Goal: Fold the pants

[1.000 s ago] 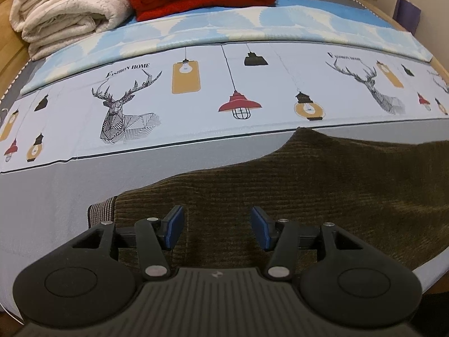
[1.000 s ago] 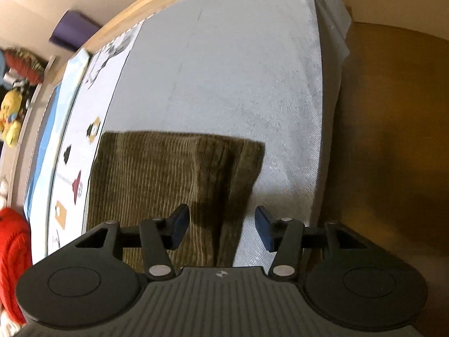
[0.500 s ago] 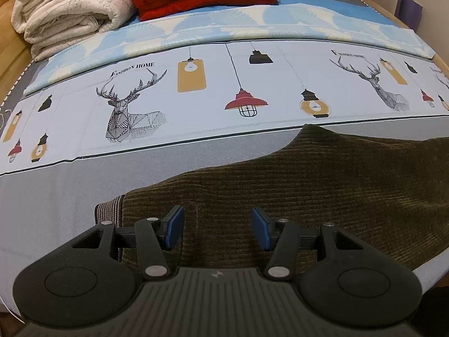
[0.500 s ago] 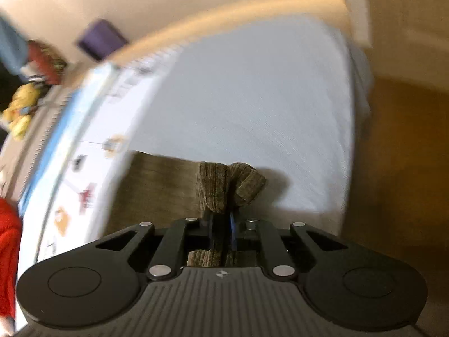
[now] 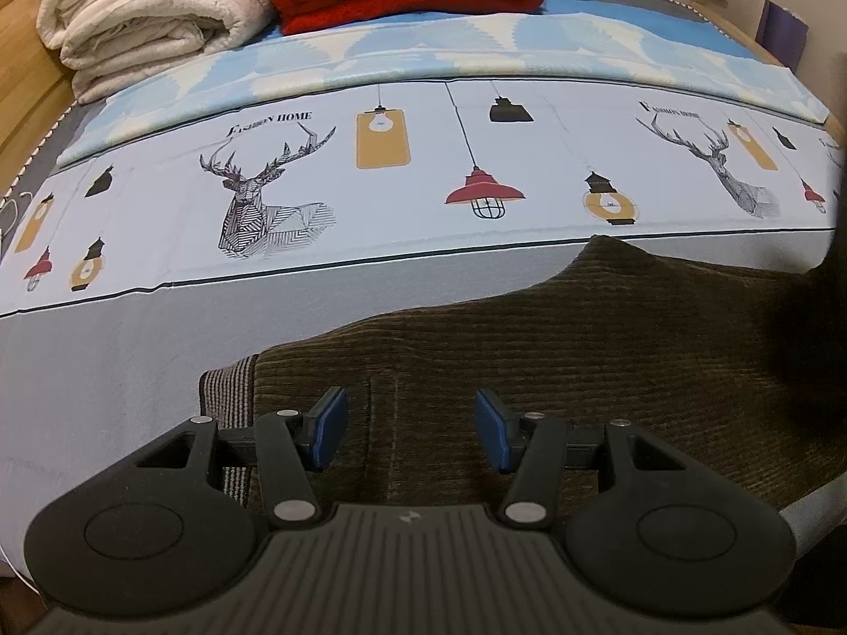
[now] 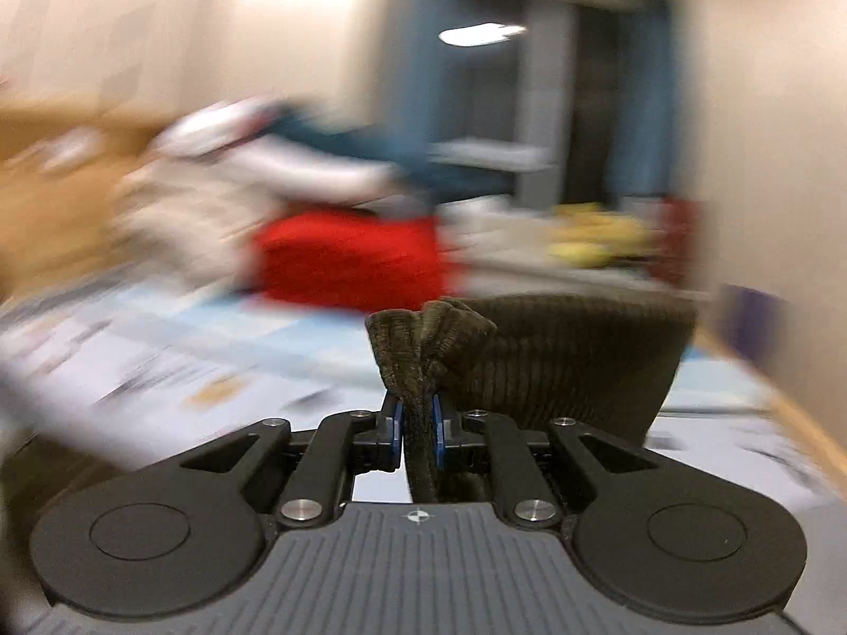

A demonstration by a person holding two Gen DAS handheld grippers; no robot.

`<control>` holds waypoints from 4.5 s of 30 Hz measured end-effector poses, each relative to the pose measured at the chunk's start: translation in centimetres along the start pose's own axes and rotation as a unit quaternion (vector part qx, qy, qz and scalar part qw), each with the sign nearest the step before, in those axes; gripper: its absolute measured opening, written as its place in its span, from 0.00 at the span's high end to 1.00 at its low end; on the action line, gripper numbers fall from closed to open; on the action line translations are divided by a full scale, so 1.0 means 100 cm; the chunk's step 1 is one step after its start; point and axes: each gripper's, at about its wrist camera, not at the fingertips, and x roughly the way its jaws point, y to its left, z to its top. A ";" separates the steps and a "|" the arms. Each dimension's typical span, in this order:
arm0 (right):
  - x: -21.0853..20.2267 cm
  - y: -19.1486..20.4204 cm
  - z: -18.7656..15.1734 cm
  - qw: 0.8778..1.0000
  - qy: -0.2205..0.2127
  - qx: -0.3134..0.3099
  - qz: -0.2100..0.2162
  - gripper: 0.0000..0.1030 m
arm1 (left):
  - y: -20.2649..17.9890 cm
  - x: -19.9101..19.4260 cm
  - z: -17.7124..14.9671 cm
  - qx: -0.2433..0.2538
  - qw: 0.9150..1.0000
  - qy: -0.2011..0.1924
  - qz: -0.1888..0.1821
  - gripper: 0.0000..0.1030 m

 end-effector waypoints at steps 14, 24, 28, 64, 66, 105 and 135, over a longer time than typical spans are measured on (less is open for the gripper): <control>0.058 0.069 -0.047 0.967 0.191 -0.074 0.150 0.43 | 0.006 0.003 0.000 -0.005 1.000 0.003 0.001 0.44; 0.105 0.104 -0.069 0.955 0.219 -0.111 0.167 0.43 | 0.042 0.001 -0.013 -0.039 0.999 0.010 0.010 0.44; 0.116 0.126 -0.086 0.942 0.242 -0.182 0.143 0.43 | 0.055 -0.002 -0.018 -0.052 0.999 0.010 0.011 0.44; 0.043 -0.064 -0.091 0.947 0.317 0.051 -0.020 0.59 | 0.116 -0.008 -0.052 -0.193 0.978 0.029 -0.076 0.42; 0.034 -0.067 -0.062 0.960 0.273 0.059 -0.010 0.59 | 0.128 -0.006 -0.062 -0.222 0.970 0.038 -0.087 0.39; 0.086 -0.104 -0.014 0.971 0.192 0.132 -0.051 0.58 | -0.037 -0.060 -0.009 0.029 0.974 -0.191 -0.115 0.80; 0.188 -0.079 -0.016 0.945 0.206 0.234 0.100 0.29 | -0.023 -0.007 0.023 -0.094 0.989 -0.034 -0.110 0.60</control>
